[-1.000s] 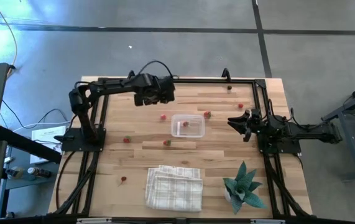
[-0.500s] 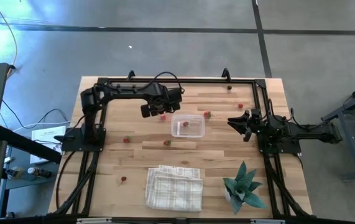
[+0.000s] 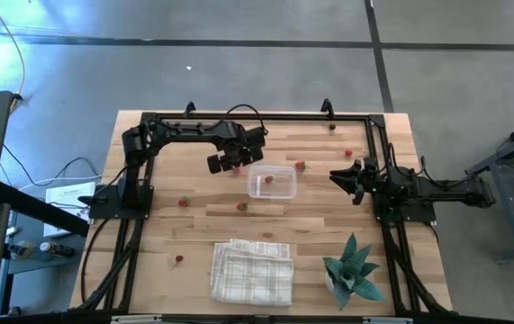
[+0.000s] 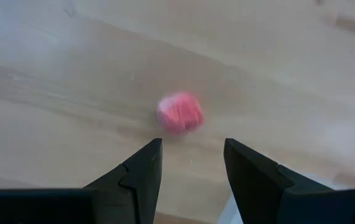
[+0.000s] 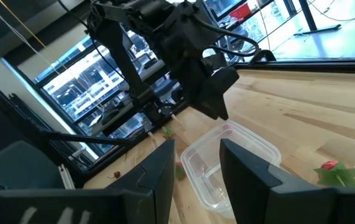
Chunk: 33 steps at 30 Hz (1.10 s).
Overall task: Pick and placing Produce into tupperware
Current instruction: Put the apricot into the transparent bin
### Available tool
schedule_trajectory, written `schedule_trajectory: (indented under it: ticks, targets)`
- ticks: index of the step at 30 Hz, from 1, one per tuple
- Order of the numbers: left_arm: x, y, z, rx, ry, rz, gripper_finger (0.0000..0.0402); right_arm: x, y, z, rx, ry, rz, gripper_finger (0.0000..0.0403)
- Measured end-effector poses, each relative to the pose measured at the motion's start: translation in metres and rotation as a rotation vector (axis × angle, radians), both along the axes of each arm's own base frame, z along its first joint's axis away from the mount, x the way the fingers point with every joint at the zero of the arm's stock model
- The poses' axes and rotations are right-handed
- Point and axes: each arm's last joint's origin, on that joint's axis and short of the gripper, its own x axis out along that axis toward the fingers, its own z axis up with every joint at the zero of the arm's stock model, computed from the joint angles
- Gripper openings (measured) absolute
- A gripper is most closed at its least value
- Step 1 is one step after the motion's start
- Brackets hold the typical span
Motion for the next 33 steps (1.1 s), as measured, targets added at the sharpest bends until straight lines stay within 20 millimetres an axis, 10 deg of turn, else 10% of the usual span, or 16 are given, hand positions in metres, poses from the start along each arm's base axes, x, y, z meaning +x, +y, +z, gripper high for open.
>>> schedule_trajectory:
  ticks: [33]
  targets:
    - [-0.016,0.001,-0.032,-0.062,-0.003,0.238,0.0161,0.000,0.000,0.000,-0.002,0.000,0.000,0.0117]
